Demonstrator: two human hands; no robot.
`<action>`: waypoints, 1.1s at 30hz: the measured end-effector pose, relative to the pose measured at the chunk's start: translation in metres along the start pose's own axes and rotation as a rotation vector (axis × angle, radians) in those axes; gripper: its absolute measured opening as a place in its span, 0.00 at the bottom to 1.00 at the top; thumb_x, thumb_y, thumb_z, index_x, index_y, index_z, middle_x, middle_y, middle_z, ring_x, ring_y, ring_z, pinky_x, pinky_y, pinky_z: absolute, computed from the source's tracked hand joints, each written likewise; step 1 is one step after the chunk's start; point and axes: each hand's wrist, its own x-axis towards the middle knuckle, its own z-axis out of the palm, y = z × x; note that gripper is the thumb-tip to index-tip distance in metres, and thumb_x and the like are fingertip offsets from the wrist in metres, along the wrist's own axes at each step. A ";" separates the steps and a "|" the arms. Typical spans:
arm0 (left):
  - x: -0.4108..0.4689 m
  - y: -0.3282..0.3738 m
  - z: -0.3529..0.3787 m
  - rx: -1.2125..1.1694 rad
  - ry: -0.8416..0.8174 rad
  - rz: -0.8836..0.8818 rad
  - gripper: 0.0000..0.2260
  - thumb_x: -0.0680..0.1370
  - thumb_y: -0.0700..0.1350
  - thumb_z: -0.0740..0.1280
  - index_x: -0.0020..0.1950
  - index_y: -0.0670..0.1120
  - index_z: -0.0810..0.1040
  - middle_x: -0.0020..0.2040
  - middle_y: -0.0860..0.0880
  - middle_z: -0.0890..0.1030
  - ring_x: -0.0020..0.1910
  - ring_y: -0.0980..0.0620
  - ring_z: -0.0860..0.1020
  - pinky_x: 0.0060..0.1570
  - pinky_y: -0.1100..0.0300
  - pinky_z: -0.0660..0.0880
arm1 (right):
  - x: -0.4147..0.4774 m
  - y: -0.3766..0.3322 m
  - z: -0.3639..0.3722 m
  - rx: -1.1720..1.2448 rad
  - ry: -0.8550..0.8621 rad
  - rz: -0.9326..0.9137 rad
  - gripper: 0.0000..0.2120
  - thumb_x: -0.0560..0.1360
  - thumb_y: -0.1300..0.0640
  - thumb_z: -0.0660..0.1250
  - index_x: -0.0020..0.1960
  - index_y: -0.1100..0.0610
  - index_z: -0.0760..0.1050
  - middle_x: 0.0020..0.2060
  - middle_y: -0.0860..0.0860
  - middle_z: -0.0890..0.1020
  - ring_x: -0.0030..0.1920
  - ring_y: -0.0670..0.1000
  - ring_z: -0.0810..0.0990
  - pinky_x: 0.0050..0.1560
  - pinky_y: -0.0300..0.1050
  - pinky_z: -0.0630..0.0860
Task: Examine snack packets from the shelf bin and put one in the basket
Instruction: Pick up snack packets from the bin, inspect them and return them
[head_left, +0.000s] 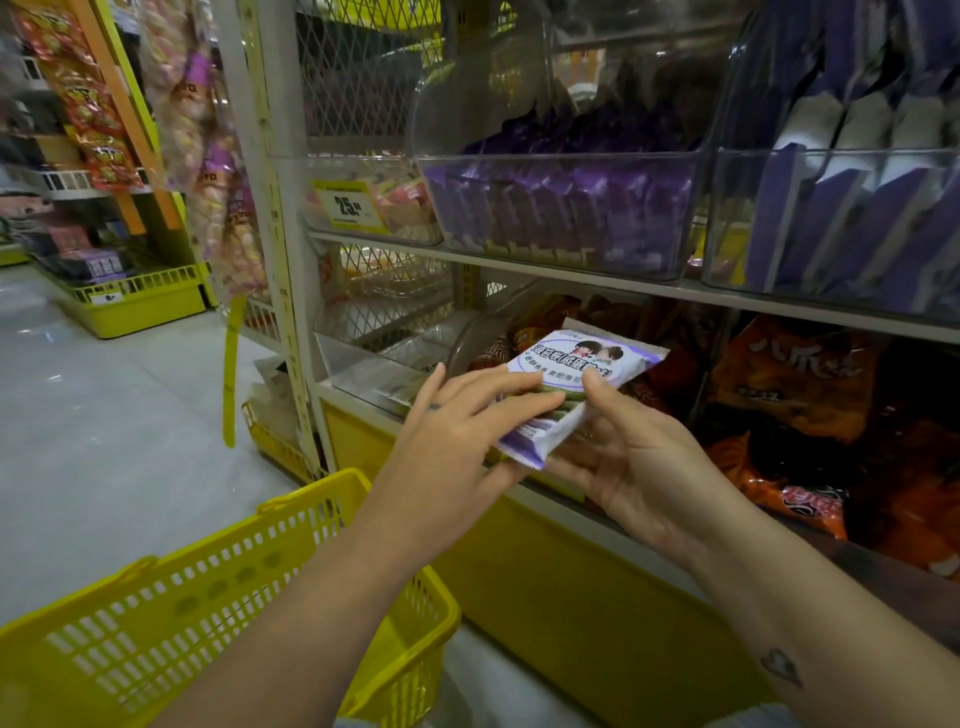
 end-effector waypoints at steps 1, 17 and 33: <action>0.001 -0.001 -0.001 -0.037 0.030 -0.007 0.21 0.74 0.49 0.70 0.67 0.55 0.76 0.65 0.59 0.75 0.67 0.56 0.72 0.72 0.40 0.59 | -0.001 0.000 0.000 -0.028 -0.007 -0.015 0.19 0.74 0.51 0.66 0.60 0.62 0.77 0.52 0.58 0.84 0.50 0.56 0.85 0.43 0.50 0.83; -0.005 -0.039 -0.016 -0.868 -0.064 -0.398 0.16 0.76 0.48 0.65 0.62 0.62 0.77 0.60 0.55 0.80 0.61 0.55 0.77 0.58 0.63 0.74 | 0.003 -0.015 -0.018 -0.531 0.104 -0.306 0.12 0.75 0.57 0.66 0.57 0.47 0.77 0.52 0.42 0.84 0.55 0.41 0.81 0.56 0.41 0.76; -0.005 -0.049 -0.008 -1.132 0.121 -0.782 0.09 0.83 0.48 0.59 0.59 0.52 0.76 0.53 0.46 0.83 0.42 0.51 0.83 0.31 0.57 0.77 | -0.011 -0.016 -0.008 -0.824 -0.048 -0.387 0.11 0.79 0.55 0.63 0.55 0.41 0.79 0.30 0.44 0.80 0.30 0.44 0.74 0.28 0.29 0.69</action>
